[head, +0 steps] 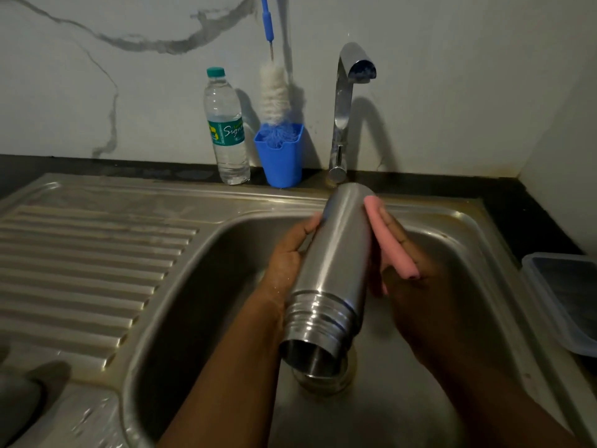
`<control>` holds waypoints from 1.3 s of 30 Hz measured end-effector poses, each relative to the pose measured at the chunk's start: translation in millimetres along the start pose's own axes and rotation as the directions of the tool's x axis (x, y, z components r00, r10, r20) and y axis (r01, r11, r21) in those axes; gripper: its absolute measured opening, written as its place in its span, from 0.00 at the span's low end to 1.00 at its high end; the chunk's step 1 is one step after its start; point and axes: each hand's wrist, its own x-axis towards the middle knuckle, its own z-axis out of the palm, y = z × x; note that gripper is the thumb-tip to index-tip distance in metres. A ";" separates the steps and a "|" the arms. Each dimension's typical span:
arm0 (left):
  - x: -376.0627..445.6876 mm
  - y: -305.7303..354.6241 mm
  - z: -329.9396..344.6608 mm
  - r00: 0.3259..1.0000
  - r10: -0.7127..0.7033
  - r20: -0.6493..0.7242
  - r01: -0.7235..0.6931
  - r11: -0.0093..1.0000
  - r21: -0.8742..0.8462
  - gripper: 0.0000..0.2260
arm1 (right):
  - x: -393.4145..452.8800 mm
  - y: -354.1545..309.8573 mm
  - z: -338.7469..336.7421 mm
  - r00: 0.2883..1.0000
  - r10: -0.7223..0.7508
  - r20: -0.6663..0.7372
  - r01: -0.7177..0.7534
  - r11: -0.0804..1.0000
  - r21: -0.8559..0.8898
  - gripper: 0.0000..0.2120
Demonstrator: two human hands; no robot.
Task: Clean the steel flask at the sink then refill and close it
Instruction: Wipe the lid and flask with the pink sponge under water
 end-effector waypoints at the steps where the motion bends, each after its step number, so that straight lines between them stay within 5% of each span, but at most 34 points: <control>1: -0.5 0.0 -0.4 0.999 0.026 -0.022 -0.026 0.999 -0.025 0.43 | -0.8 0.0 3.6 0.999 0.013 0.046 -0.015 1.000 0.025 0.10; 5: -2.6 2.8 -8.0 0.956 0.206 -0.207 -0.246 0.950 -0.192 0.35 | -11.9 -2.9 19.0 0.967 -0.018 0.256 -0.005 0.996 0.088 0.12; 10: -3.1 10.2 -26.8 0.877 0.262 -0.403 -0.409 0.846 -0.341 0.29 | -17.8 -1.9 19.4 0.870 -0.267 0.414 0.313 0.948 -0.046 0.23; 18: -5.6 5.4 -10.7 0.983 0.160 -0.085 -0.168 0.981 -0.098 0.34 | -6.1 9.0 16.3 0.781 -0.472 0.409 0.602 0.746 -0.287 0.26; 23: -6.1 -1.7 -9.2 0.999 0.005 0.051 -0.013 0.988 0.151 0.33 | -0.7 0.2 -2.4 0.897 -0.442 0.015 0.419 0.839 -0.348 0.26; 26: -4.9 -3.9 -11.8 0.996 -0.061 0.060 0.048 0.978 0.203 0.43 | 0.5 -5.7 -7.7 0.973 -0.166 -0.159 0.142 0.978 -0.152 0.22; 29: -6.4 0.3 -6.8 0.995 -0.008 0.099 -0.005 0.991 0.135 0.38 | -1.6 -9.5 0.0 0.996 -0.041 -0.077 0.040 0.999 -0.007 0.13; 32: -5.3 6.3 -4.0 0.990 0.134 -0.040 -0.135 0.990 -0.024 0.26 | -9.9 -10.9 13.7 0.997 0.029 0.075 -0.035 0.996 0.085 0.12; 36: -7.0 12.1 -12.5 0.951 0.216 -0.222 -0.245 0.963 -0.112 0.25 | -15.2 -9.2 21.7 0.945 -0.076 0.319 0.039 0.992 0.120 0.11; 39: -9.4 11.4 -16.2 0.929 0.242 -0.281 -0.267 0.962 -0.054 0.22 | -16.6 -11.7 18.5 0.919 -0.205 0.336 0.198 0.979 0.055 0.17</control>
